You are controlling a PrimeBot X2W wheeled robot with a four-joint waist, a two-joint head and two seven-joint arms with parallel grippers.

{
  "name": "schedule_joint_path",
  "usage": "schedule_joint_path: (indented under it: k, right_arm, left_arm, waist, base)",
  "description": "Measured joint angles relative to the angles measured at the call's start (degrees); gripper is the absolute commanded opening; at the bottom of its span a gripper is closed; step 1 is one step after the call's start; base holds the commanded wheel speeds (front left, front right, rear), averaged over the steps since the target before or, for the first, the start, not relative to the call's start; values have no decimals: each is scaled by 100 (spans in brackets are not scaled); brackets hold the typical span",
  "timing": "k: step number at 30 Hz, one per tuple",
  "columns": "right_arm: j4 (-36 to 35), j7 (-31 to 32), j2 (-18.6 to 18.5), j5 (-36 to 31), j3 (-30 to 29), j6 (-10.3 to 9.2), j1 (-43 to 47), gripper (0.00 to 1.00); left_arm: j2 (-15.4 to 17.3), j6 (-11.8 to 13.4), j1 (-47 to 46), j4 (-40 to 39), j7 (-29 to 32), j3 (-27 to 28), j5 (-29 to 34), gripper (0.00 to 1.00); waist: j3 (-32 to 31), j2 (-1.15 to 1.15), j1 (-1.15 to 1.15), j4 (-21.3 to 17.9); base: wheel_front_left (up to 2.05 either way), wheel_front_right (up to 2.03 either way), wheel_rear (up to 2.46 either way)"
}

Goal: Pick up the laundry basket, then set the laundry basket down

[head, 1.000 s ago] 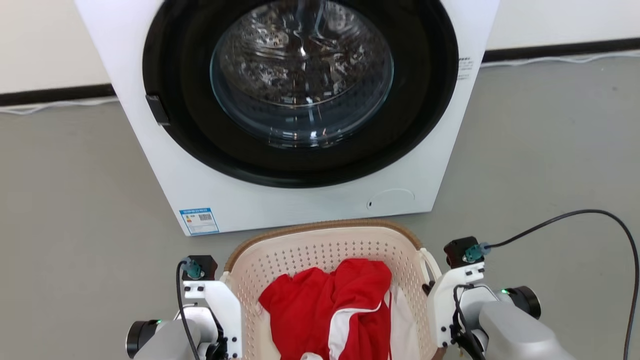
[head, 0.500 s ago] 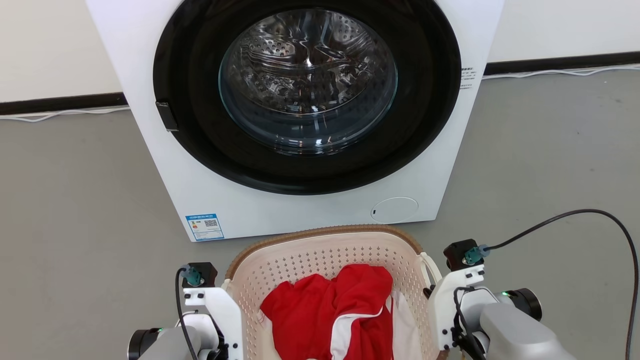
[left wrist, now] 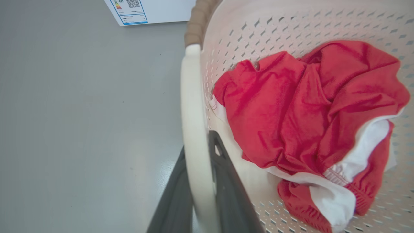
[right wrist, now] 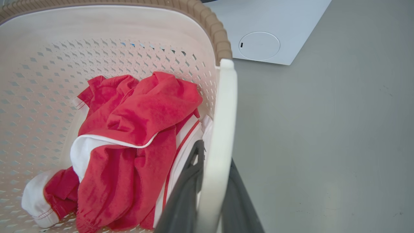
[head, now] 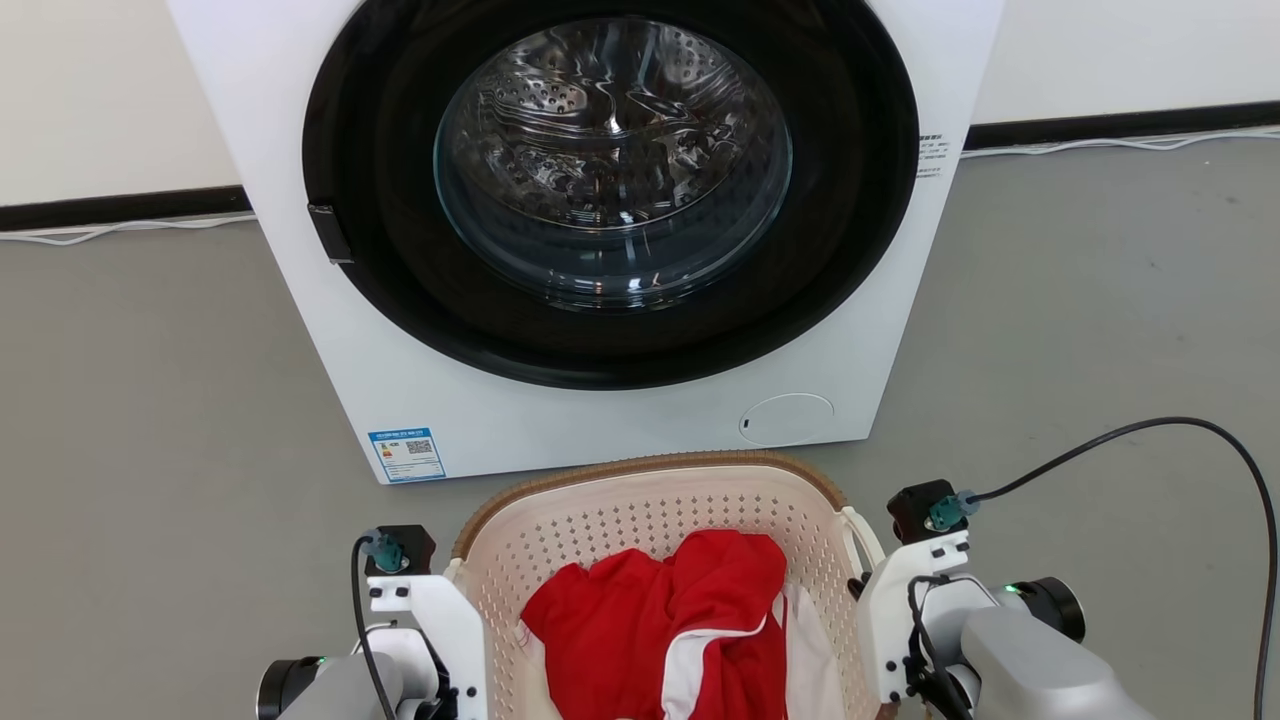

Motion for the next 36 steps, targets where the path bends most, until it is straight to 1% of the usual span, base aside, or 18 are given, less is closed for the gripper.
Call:
schedule_joint_path:
  k: [36]
  right_arm:
    - [63,-5,1,550,505,0,-116,0]
  left_arm:
    - [33,-1,-10,0,-1,-137,-56,0]
  waist:
    - [109,0,0,-61]
  base:
    - [0,0,0]
